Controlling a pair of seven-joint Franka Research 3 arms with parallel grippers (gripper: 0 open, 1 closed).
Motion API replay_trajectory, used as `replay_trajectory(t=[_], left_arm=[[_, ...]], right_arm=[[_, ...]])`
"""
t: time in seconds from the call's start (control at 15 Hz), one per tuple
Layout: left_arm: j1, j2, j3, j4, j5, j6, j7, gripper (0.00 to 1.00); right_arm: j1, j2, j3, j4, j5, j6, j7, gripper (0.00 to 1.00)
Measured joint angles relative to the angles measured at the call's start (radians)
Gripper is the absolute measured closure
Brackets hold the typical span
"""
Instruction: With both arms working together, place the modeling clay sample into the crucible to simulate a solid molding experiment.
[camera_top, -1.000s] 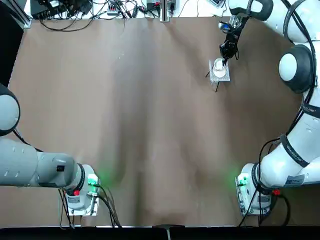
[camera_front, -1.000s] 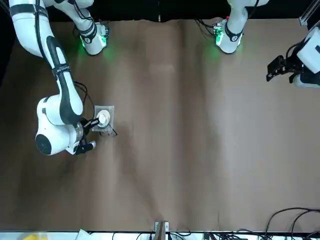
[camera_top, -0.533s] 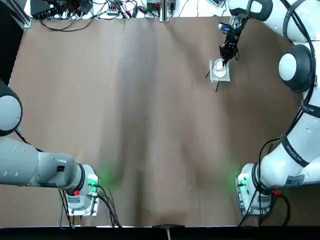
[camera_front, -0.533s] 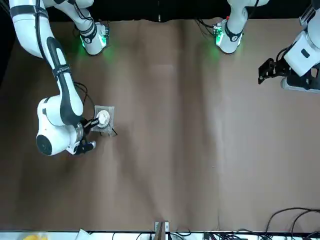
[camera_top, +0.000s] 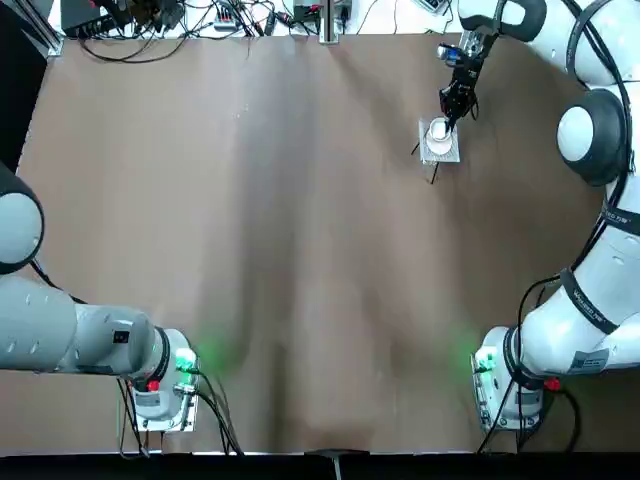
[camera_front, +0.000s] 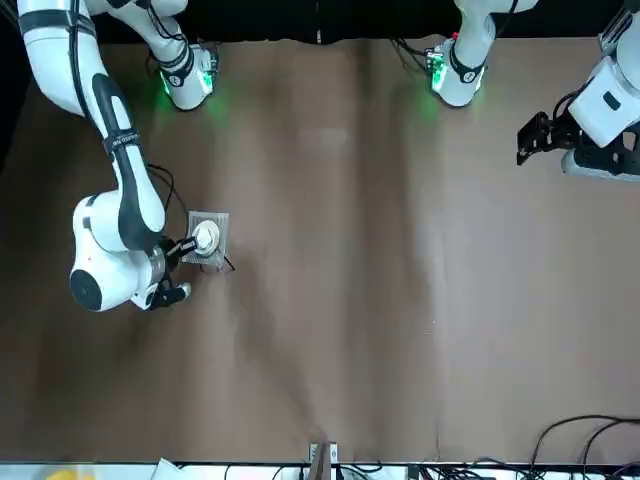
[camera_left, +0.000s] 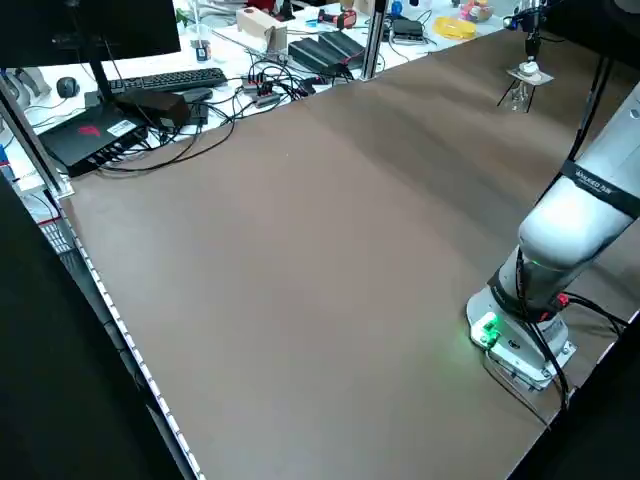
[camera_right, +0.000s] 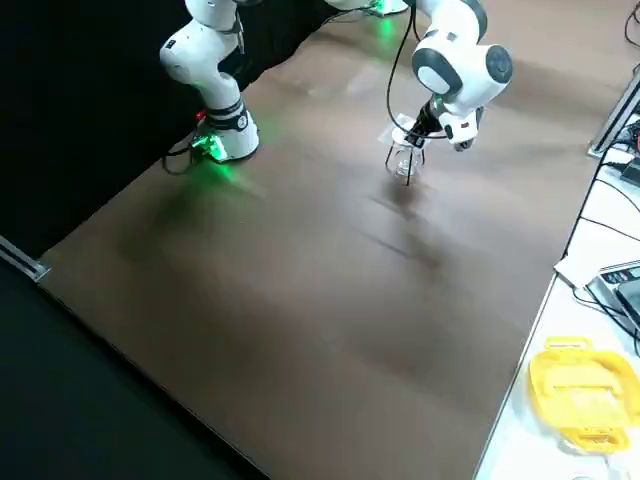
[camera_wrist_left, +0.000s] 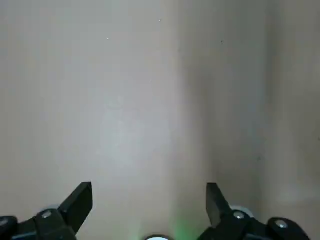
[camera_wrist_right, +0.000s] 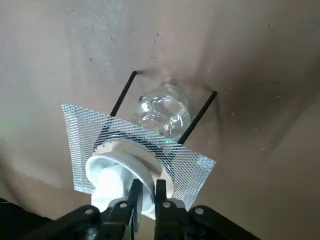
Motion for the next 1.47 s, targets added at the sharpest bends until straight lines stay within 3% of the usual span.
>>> replay_trajectory(t=[0.73, 1.13, 1.33, 1.47], left_arm=[[-0.001, 0.001, -0.018, -0.055, 0.006, 0.02, 0.001, 0.0], [-0.001, 0.001, -0.02, -0.056, 0.016, 0.023, 0.001, 0.0], [0.0, 0.001, -0.02, -0.056, 0.016, 0.026, 0.001, 0.0], [0.001, 0.001, -0.02, -0.056, 0.016, 0.026, 0.001, 0.0]], right_arm=[[-0.019, -0.011, 0.002, 0.021, 0.0, -0.037, 0.0, 0.85], [-0.019, -0.016, 0.008, 0.095, 0.0, -0.121, 0.0, 0.85], [-0.02, -0.039, 0.005, 0.176, -0.002, -0.153, 0.0, 0.84], [-0.022, -0.08, 0.001, 0.196, -0.027, -0.162, 0.0, 0.78]])
